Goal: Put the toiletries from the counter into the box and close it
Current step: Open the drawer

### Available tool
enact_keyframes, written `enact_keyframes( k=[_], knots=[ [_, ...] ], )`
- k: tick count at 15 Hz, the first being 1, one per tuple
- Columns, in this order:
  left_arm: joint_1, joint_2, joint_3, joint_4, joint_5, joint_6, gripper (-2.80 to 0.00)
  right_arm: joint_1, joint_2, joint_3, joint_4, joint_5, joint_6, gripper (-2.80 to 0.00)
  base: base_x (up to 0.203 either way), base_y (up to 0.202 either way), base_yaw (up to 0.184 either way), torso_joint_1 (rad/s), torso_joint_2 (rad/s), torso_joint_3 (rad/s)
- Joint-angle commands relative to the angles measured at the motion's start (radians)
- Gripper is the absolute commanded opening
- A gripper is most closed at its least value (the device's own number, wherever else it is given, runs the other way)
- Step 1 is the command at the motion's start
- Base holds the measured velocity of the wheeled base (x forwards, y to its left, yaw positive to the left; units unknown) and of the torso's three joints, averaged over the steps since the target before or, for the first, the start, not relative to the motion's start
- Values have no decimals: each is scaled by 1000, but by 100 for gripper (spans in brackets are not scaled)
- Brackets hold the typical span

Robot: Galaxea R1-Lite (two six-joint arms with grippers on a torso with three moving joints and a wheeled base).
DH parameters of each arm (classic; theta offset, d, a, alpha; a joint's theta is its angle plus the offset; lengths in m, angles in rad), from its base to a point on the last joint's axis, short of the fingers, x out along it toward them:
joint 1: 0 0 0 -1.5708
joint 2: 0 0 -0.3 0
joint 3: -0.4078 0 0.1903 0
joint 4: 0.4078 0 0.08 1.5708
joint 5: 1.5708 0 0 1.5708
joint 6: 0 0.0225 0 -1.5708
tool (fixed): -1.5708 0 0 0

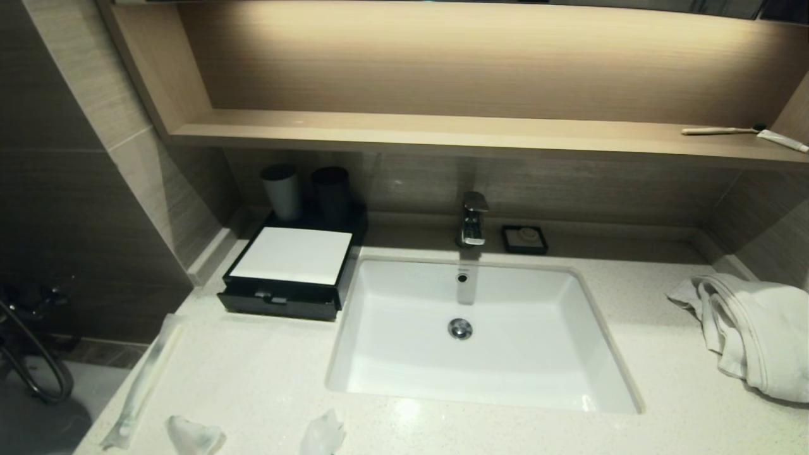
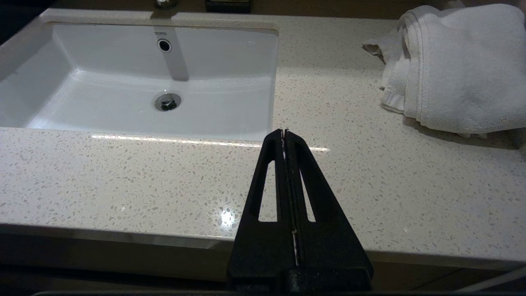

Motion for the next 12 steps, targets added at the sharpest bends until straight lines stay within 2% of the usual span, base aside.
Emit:
enact_keyframes(
  k=[1, 6, 12],
  knots=[
    [0, 0, 0, 0, 2, 1, -280, 0, 0, 0, -1, 0, -1, -280, 0, 0, 0, 0, 0, 0],
    [0, 0, -90, 19, -10, -1, -280, 0, 0, 0, 0, 0, -2, -280, 0, 0, 0, 0, 0, 0],
    [0, 0, -250, 167, -11, 0, -280, 0, 0, 0, 0, 0, -1, -280, 0, 0, 0, 0, 0, 0]
  ],
)
